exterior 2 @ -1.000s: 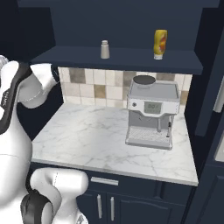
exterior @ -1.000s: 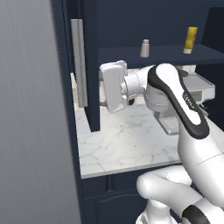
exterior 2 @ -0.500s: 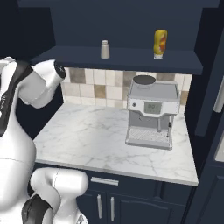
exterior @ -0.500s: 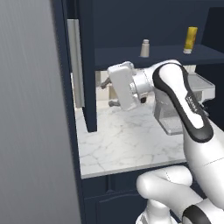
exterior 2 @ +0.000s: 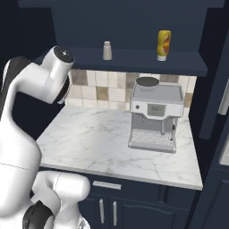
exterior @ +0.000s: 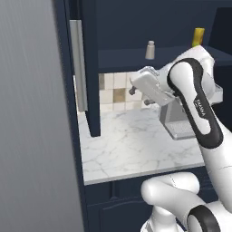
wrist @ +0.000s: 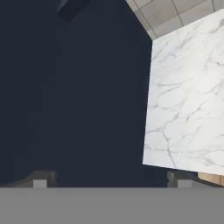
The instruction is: Move the shaker and mustard from the cabinet to the dining counter.
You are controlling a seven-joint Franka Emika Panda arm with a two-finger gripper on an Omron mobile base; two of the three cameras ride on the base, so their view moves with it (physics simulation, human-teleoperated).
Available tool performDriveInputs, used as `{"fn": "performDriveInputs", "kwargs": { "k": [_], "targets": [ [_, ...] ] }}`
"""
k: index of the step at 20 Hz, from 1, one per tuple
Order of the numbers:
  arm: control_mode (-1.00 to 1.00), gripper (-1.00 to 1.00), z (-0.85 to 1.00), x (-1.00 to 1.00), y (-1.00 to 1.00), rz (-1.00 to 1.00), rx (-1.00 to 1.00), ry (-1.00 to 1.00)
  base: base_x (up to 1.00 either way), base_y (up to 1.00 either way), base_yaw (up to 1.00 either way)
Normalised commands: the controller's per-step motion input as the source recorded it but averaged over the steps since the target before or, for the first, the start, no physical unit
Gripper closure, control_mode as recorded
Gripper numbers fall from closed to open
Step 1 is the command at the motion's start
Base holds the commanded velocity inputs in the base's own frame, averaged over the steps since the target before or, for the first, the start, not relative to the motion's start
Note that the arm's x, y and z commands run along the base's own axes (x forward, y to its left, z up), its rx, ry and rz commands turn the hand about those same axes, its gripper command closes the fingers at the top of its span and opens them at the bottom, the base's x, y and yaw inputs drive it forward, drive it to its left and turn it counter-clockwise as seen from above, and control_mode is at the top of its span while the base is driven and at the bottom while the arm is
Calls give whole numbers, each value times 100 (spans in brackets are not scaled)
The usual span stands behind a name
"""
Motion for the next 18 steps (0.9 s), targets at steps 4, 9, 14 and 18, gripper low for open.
{"fn": "performDriveInputs", "kwargs": {
  "k": [4,9,14,18],
  "targets": [
    [-100,-100,0,39,-93,-35,-39,-6,0,0,0],
    [-100,-100,-4,31,-96,-28,-31,-6,0,0,0],
    [-100,-100,-22,26,-92,-14,-26,-7,0,0,0],
    [-100,-100,-2,0,-90,-13,-27,-12,0,0,0]
  ]
}}
